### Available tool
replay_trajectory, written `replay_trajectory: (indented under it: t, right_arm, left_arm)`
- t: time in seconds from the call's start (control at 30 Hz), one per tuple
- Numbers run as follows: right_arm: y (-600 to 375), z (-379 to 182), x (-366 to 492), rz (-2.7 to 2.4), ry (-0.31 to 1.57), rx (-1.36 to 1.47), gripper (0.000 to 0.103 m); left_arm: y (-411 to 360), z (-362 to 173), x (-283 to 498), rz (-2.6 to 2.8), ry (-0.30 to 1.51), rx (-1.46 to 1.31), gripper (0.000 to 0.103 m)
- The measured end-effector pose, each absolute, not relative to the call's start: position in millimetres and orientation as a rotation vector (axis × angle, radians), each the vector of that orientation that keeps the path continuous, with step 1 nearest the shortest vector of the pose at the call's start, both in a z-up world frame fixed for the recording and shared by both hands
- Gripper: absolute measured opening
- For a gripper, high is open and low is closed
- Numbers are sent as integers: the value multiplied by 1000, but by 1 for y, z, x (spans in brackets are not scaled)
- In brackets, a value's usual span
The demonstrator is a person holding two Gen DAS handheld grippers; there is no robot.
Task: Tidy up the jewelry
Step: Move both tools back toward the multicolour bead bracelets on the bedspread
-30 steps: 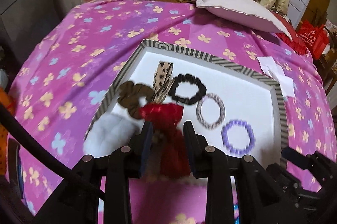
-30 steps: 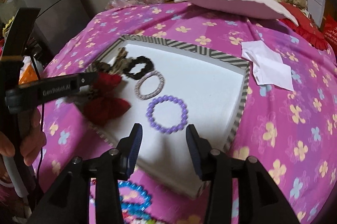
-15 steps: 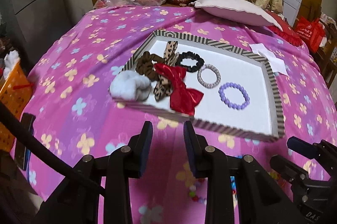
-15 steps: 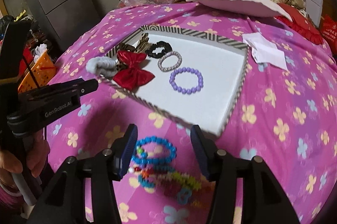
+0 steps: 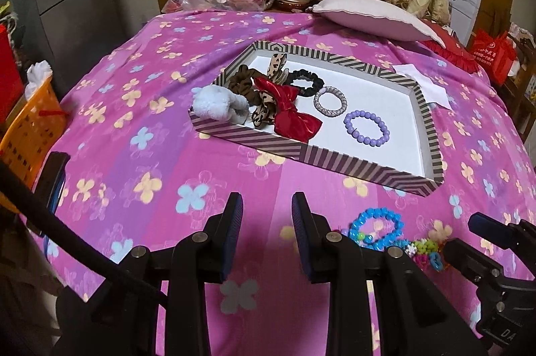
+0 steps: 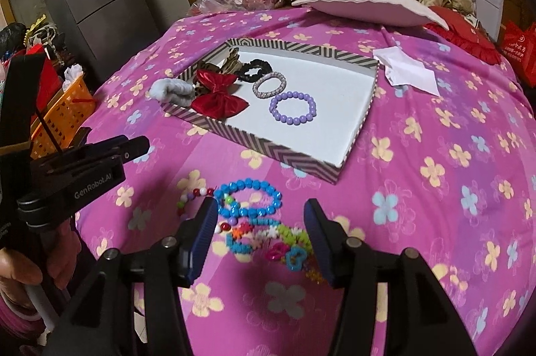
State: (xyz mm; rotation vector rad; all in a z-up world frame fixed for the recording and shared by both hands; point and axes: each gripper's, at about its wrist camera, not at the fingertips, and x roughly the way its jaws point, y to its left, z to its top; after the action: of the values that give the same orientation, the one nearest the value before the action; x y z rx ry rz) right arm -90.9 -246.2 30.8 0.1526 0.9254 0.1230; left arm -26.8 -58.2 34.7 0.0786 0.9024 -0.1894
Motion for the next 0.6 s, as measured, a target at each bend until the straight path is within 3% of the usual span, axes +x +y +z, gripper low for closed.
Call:
replay_trajectory:
  t: [0.6]
  right_arm:
    - [-233,45,-129,142,894,122,57]
  left_arm:
    - [-55,50,-64,-192,865,81,52]
